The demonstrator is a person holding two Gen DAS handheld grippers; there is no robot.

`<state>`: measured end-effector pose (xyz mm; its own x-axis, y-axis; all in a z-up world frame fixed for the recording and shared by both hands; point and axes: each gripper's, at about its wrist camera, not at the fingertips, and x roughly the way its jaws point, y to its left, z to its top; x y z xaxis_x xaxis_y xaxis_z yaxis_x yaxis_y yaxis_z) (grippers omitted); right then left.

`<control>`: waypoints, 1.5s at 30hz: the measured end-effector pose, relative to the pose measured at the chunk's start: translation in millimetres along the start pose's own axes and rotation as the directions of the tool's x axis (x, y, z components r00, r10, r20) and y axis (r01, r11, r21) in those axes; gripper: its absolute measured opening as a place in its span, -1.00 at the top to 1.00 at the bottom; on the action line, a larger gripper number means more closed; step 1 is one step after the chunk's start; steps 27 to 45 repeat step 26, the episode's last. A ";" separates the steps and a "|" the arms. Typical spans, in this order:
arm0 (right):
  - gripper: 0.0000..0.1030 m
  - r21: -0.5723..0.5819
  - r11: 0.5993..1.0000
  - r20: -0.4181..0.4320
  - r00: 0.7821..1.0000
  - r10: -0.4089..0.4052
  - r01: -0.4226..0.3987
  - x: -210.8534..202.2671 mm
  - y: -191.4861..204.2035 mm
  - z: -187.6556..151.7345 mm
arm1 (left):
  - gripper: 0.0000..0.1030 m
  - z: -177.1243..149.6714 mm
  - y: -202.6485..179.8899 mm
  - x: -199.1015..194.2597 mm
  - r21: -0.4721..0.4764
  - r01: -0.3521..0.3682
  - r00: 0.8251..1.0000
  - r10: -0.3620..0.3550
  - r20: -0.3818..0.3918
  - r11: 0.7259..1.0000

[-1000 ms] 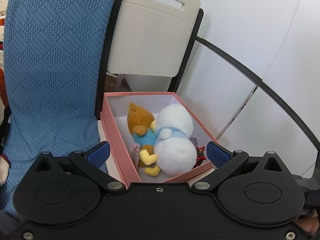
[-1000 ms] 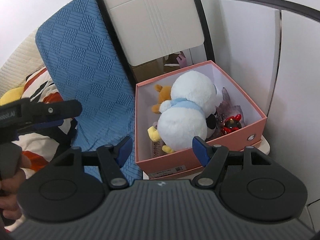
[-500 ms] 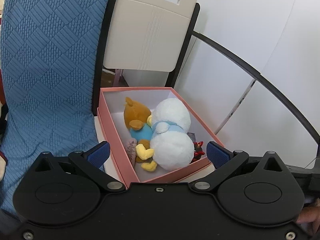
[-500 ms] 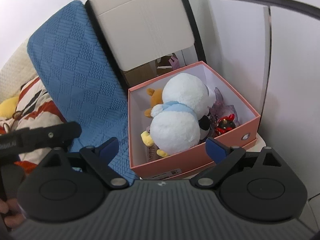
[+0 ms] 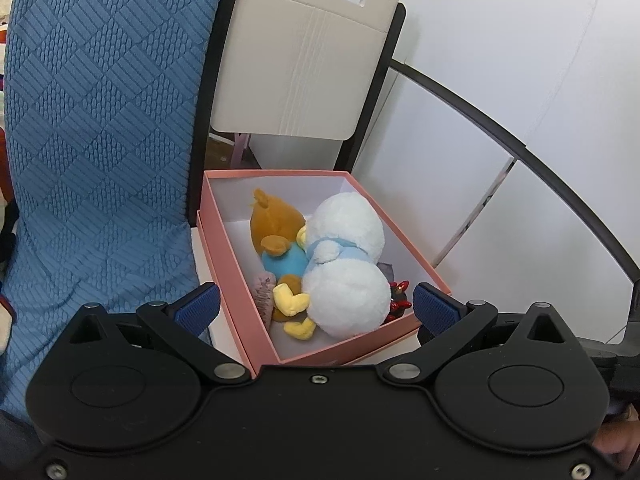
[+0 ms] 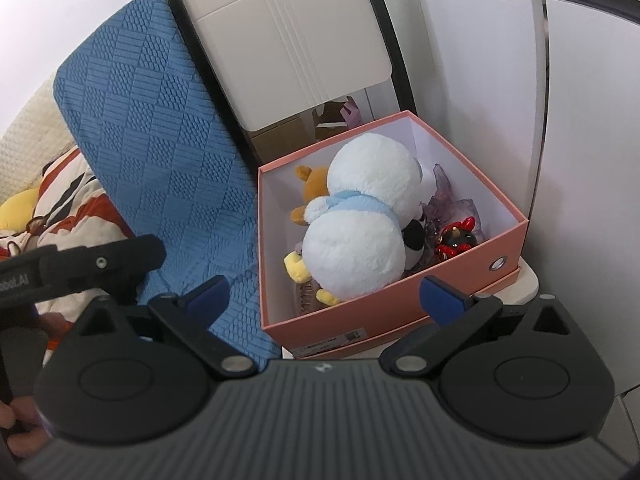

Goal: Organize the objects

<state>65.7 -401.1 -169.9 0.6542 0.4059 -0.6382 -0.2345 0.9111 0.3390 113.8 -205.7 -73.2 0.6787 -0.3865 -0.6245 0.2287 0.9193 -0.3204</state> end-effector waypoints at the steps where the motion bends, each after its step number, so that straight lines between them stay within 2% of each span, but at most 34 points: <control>1: -1.00 -0.002 1.000 0.000 1.000 0.001 -0.001 -0.1 0.7 0.0 | -0.99 0.0 -0.2 -0.7 0.002 0.001 1.000 -0.001 0.003 1.000; 45: -1.00 -0.010 1.000 -0.012 1.000 0.011 -0.011 -0.8 3.0 0.3 | -0.99 0.4 -2.3 -10.7 0.013 0.019 1.000 -0.020 0.021 1.000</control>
